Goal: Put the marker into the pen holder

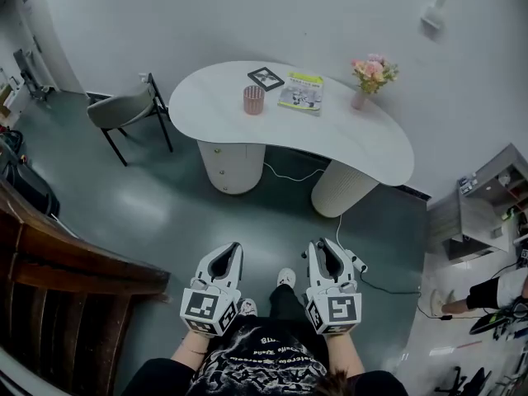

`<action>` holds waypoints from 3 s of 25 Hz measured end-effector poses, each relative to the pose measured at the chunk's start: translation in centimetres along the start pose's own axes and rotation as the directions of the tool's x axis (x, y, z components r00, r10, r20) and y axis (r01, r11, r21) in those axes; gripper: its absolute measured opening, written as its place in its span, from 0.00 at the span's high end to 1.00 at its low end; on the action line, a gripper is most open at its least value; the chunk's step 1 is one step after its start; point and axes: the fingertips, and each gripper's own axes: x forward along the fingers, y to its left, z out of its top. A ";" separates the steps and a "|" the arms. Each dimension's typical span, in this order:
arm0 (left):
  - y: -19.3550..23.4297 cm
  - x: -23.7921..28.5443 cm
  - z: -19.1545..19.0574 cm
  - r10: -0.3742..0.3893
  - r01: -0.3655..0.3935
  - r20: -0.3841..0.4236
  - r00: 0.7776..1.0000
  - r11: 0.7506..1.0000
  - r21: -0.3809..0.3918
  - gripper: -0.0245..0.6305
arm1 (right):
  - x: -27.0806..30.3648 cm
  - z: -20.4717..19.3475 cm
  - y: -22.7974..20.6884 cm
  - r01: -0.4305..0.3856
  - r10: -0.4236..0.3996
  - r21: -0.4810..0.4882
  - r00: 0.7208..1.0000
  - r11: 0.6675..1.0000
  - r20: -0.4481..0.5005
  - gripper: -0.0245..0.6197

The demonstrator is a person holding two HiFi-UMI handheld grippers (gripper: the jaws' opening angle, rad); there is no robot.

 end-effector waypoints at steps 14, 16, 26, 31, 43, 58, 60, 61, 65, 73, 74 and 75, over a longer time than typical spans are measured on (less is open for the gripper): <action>3.7 11.4 2.5 0.141 -0.140 0.004 0.990 0.990 -0.030 0.92 | 14.1 2.1 -6.9 -0.148 0.148 -0.002 0.989 0.989 0.015 0.81; 3.8 13.7 3.1 0.163 -0.163 0.009 0.987 0.986 -0.036 0.92 | 16.3 2.4 -8.2 -0.183 0.184 -0.020 0.983 0.983 0.008 0.81; 2.4 24.2 5.2 0.229 -0.227 0.028 0.973 0.973 -0.048 0.92 | 24.3 3.4 -14.3 -0.322 0.323 -0.049 0.946 0.945 -0.002 0.81; 1.2 27.5 5.2 0.251 -0.249 0.028 0.968 0.966 -0.070 0.92 | 25.7 2.8 -15.8 -0.386 0.386 -0.050 0.922 0.921 -0.019 0.81; 0.5 32.8 4.5 0.227 -0.227 -0.016 0.974 0.971 -0.072 0.92 | 27.7 1.9 -16.6 -0.436 0.435 -0.036 0.900 0.899 -0.037 0.81; 9.1 38.2 8.4 0.212 -0.211 0.019 0.977 0.977 -0.039 0.92 | 37.2 4.3 -15.2 -0.415 0.415 -0.044 0.910 0.909 -0.025 0.81; 11.1 39.2 9.5 0.205 -0.204 0.023 0.979 0.978 -0.042 0.92 | 39.3 5.3 -14.4 -0.413 0.413 -0.050 0.911 0.909 -0.021 0.81; 12.2 39.6 10.0 0.200 -0.198 0.025 0.980 0.979 -0.043 0.92 | 40.3 5.7 -14.0 -0.412 0.411 -0.052 0.911 0.910 -0.020 0.81; 16.5 41.1 11.7 0.183 -0.182 0.026 0.983 0.982 -0.042 0.92 | 44.5 6.8 -12.6 -0.392 0.391 -0.047 0.920 0.919 -0.023 0.81; 24.7 43.2 13.7 0.135 -0.135 -0.003 0.991 0.989 -0.056 0.92 | 51.3 9.1 -9.6 -0.338 0.338 -0.049 0.941 0.940 -0.017 0.81; 25.7 43.5 13.9 0.129 -0.130 -0.006 0.992 0.990 -0.057 0.92 | 52.1 9.4 -9.2 -0.329 0.329 -0.049 0.944 0.943 -0.016 0.81; 26.7 43.7 14.1 0.125 -0.125 -0.009 0.992 0.990 -0.059 0.92 | 52.9 9.7 -8.9 -0.320 0.319 -0.046 0.948 0.946 -0.014 0.81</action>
